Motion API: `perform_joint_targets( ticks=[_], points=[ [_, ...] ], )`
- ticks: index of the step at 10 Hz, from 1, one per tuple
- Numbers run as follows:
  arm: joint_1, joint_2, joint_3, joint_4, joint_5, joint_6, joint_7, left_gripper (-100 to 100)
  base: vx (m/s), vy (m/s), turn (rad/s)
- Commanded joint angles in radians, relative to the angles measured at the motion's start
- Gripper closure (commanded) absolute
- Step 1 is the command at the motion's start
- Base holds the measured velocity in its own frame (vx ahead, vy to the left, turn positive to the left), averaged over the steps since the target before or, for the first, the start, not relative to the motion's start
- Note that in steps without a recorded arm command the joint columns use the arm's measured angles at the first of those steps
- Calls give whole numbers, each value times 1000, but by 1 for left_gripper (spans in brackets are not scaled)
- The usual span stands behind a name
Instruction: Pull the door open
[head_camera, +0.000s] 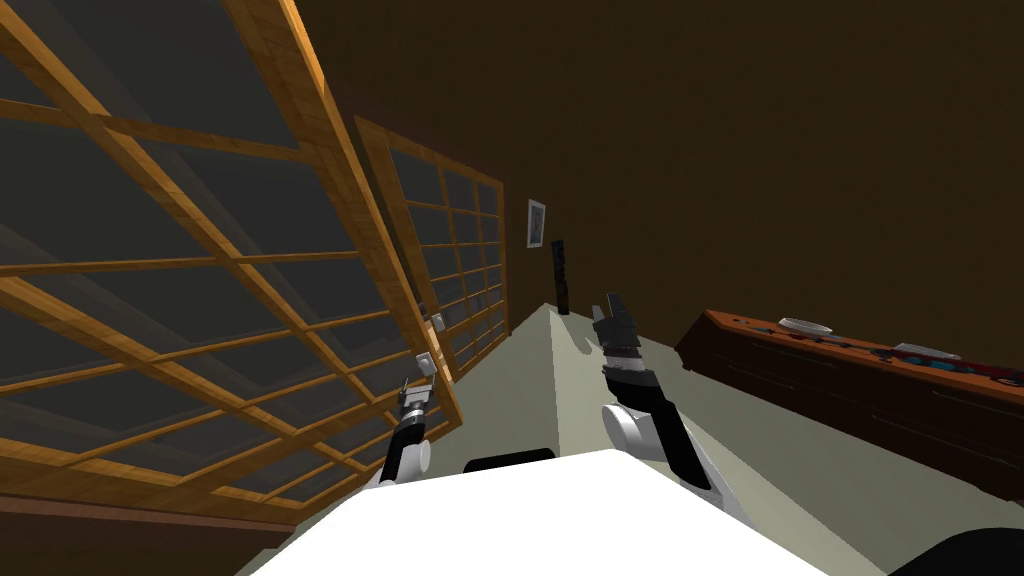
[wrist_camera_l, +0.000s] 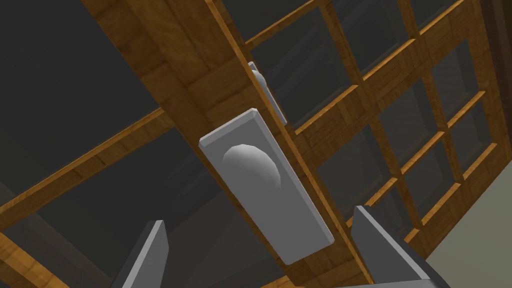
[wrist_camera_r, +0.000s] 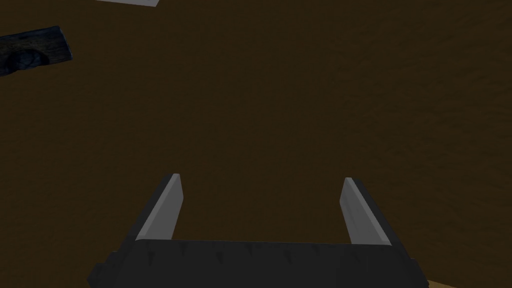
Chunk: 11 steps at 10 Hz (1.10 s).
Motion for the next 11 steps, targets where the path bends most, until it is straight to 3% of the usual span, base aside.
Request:
perform_joint_targets(
  ticks=[1,11],
  points=[
    [2,-3,-2,-6,8,3,35,-100,-45,13,-21],
    [-12,-36,-23,-18,102,15,292,-100,-60,17,-44]
  ],
)
